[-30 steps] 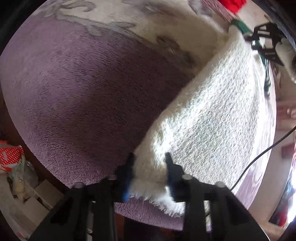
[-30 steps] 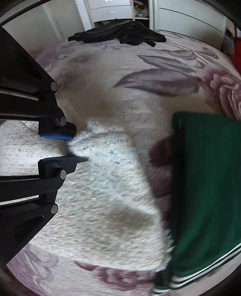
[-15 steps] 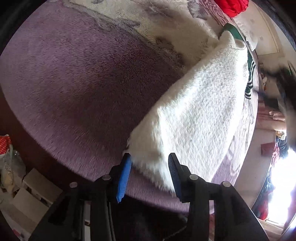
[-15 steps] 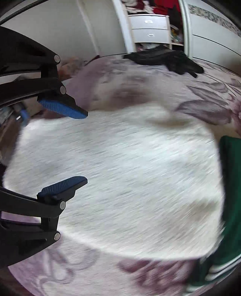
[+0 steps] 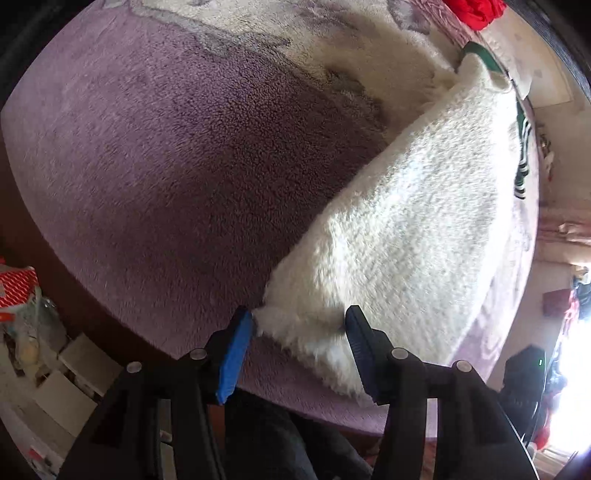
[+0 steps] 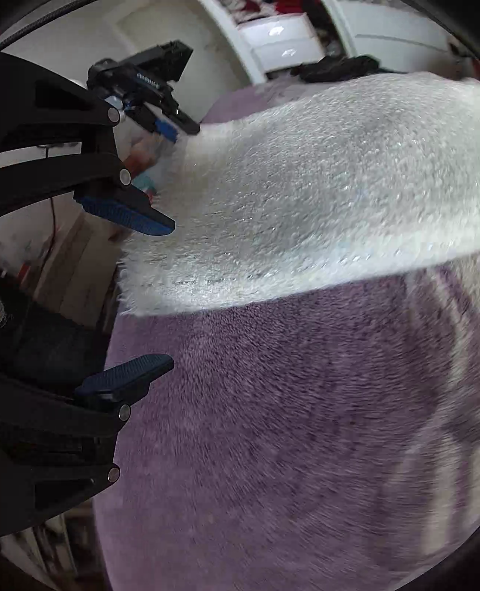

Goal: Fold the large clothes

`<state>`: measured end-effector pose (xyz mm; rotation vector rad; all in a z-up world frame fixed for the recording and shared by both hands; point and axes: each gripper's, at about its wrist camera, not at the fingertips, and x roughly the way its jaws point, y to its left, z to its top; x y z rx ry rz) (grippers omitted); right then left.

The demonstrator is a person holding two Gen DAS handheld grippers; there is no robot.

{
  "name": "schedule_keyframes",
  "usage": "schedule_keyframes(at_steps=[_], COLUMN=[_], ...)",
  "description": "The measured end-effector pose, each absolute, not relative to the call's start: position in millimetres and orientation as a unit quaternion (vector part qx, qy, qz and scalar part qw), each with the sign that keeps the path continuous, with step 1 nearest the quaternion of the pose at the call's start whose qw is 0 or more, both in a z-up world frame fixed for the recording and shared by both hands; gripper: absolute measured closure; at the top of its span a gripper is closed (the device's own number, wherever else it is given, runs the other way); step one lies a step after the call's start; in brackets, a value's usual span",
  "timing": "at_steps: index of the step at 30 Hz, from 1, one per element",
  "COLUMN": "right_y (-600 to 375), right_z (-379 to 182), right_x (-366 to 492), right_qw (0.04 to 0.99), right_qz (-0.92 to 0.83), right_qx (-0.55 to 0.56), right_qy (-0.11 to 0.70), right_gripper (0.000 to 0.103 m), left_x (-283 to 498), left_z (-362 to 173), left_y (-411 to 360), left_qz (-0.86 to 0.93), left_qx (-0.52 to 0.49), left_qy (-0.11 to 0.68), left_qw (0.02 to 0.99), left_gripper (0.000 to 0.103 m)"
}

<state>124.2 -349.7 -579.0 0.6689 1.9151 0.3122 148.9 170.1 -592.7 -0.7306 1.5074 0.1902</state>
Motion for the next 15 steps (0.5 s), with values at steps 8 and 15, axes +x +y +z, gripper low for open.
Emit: schedule_keyframes(at_steps=[8,15], right_y=[-343,-325], right_z=[-612,-599], right_x=[102,106], right_qw=[0.525,0.559], right_qz=[0.111,0.057], right_qx=[0.340,0.290], right_qy=[0.772,0.775], right_gripper=[0.080,0.085], left_x=[145,123], left_z=[-593,-623], left_y=[156,159], left_qz=[0.101,0.075], left_qx=[-0.305,-0.324], left_qy=[0.631,0.663], left_qw=[0.706,0.671], left_gripper=[0.083,0.084])
